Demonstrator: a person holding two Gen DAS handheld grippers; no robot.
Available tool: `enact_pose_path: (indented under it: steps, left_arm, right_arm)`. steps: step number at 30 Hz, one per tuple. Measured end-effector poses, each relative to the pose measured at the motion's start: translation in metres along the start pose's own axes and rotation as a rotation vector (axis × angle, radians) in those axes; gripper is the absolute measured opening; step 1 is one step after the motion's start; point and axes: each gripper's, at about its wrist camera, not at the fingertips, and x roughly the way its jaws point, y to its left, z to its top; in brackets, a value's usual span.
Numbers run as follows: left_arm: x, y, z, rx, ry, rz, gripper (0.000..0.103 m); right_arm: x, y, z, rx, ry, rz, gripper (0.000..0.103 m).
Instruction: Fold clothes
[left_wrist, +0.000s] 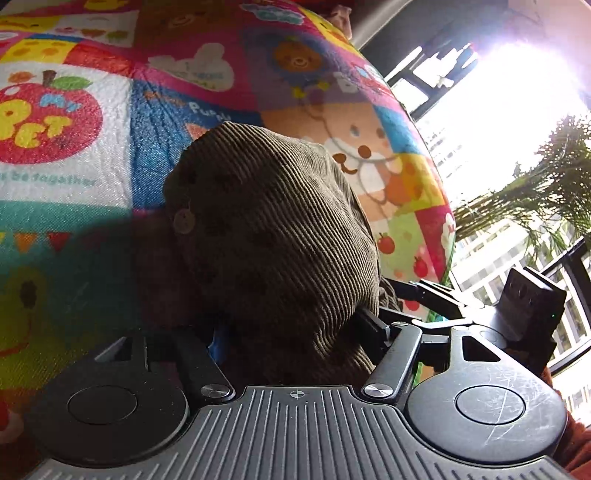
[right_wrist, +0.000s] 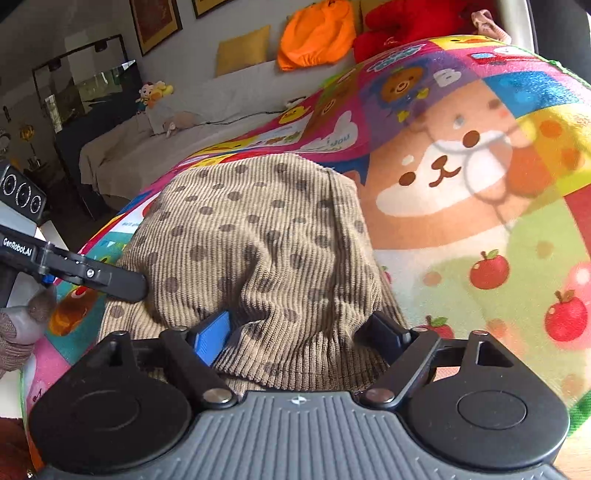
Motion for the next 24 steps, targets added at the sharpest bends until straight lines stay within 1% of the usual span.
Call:
enact_pose_path:
  steps: [2, 4, 6, 9, 11, 13, 14, 16, 18, 22, 23, 24]
  left_arm:
    - [-0.002, 0.007, 0.011, 0.017, -0.014, 0.018, 0.067]
    - [-0.007, 0.020, 0.029, 0.021, -0.048, 0.049, 0.066]
    - [-0.013, 0.034, 0.051, 0.028, -0.092, 0.090, 0.065]
    - [-0.021, 0.056, 0.086, 0.062, -0.158, 0.170, 0.062]
    - [-0.021, 0.070, 0.107, 0.080, -0.173, 0.206, 0.061]
    - [-0.017, 0.076, 0.118, 0.119, -0.169, 0.229, 0.061]
    - [-0.015, 0.079, 0.124, 0.138, -0.167, 0.240, 0.060]
    - [-0.020, 0.077, 0.126, 0.182, -0.163, 0.225, 0.059]
    - [-0.028, 0.074, 0.127, 0.217, -0.173, 0.192, 0.060]
    - [-0.053, 0.072, 0.140, 0.236, -0.272, 0.091, 0.061]
    - [-0.060, 0.071, 0.143, 0.241, -0.297, 0.066, 0.061]
    - [-0.057, 0.072, 0.150, 0.236, -0.302, 0.052, 0.061]
  right_arm:
    - [0.014, 0.008, 0.009, -0.020, -0.003, 0.003, 0.075]
    - [0.032, 0.016, 0.022, -0.028, -0.006, 0.015, 0.074]
    - [0.050, 0.023, 0.035, -0.037, -0.010, 0.027, 0.074]
    - [0.091, 0.040, 0.066, -0.085, -0.025, 0.033, 0.072]
    - [0.120, 0.049, 0.087, -0.135, -0.037, 0.023, 0.072]
    - [0.147, 0.050, 0.104, -0.167, -0.049, 0.000, 0.073]
    - [0.155, 0.047, 0.110, -0.171, -0.052, -0.009, 0.075]
    - [0.163, 0.039, 0.120, -0.172, -0.050, -0.020, 0.080]
    - [0.158, 0.027, 0.124, -0.168, -0.044, -0.030, 0.081]
    - [0.128, 0.009, 0.126, -0.177, -0.054, -0.088, 0.083]
    - [0.122, 0.009, 0.128, -0.186, -0.068, -0.109, 0.083]
    - [0.115, 0.013, 0.131, -0.199, -0.095, -0.115, 0.083]
